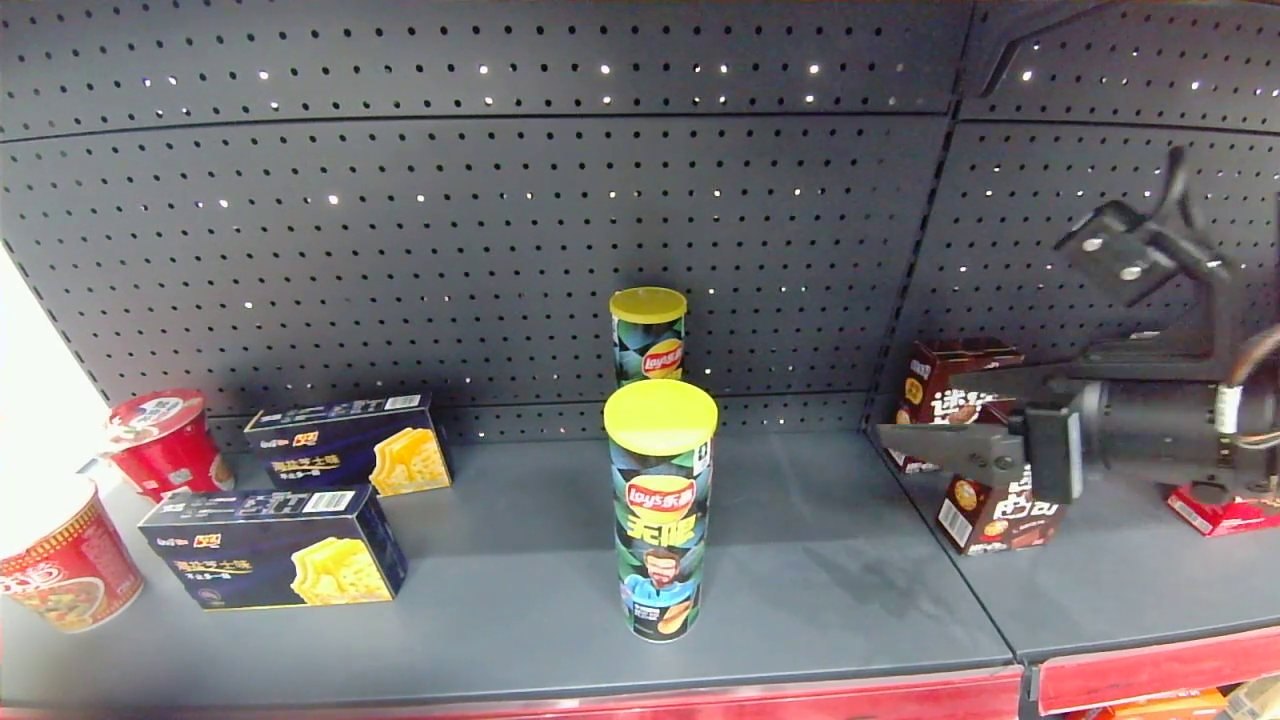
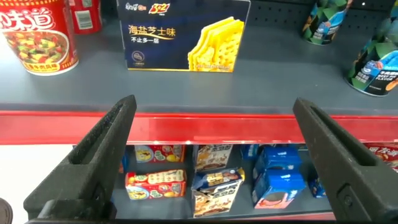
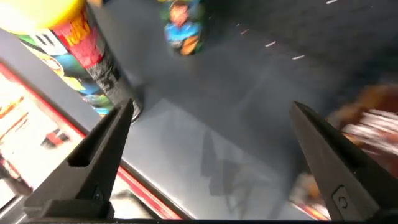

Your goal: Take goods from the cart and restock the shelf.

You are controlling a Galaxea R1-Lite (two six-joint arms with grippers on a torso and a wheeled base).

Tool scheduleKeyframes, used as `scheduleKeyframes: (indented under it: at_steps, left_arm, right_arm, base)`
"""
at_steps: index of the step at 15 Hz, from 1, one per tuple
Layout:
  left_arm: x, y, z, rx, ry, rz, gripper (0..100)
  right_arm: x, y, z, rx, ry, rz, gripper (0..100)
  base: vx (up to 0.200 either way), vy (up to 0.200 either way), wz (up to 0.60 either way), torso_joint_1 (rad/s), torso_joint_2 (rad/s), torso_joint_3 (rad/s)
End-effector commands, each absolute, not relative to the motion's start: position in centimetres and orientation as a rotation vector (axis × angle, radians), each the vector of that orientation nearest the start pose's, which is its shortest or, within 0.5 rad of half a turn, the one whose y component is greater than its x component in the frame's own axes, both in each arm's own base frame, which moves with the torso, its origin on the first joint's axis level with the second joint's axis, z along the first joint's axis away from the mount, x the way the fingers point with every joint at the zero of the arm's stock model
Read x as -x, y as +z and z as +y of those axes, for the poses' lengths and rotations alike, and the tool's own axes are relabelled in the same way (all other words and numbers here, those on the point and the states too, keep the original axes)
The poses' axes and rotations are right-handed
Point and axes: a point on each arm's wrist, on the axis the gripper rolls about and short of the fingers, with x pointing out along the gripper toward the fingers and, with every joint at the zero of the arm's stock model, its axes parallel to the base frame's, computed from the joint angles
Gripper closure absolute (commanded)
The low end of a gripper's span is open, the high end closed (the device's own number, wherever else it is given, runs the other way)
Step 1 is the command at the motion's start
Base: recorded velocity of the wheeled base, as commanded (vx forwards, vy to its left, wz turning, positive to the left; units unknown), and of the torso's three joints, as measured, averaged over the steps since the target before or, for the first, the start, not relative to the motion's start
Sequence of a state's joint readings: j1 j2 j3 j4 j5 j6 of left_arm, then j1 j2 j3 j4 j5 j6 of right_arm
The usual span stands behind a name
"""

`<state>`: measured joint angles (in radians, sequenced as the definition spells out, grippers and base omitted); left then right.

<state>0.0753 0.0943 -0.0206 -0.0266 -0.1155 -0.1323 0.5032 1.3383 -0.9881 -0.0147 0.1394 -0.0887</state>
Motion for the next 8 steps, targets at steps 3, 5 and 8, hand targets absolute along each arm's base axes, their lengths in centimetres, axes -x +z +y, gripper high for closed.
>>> scheduleKeyframes:
  at_steps: [3,5,8]
  left_arm:
    - [1.6,8.6,-0.4,0.136,-0.037,0.050,0]
    - [1.6,8.6,-0.4,0.136,-0.037,0.050,0]
    - [1.6,8.6,-0.5,0.139,-0.076,0.053,0]
  right_arm:
    - [-9.4,28.8,3.8,0.108,0.427,0.117,0]
    - [-6.0,27.6,2.0,0.104,0.295,0.081,0]
    - [-2.1,25.0,0.2,0.092,0.129,0.030,0]
  base:
    - [0.000,0.000,0.00,0.000,0.00,0.000]
    - [0.000,0.000,0.00,0.000,0.00,0.000]
    - [0.000,0.000,0.00,0.000,0.00,0.000]
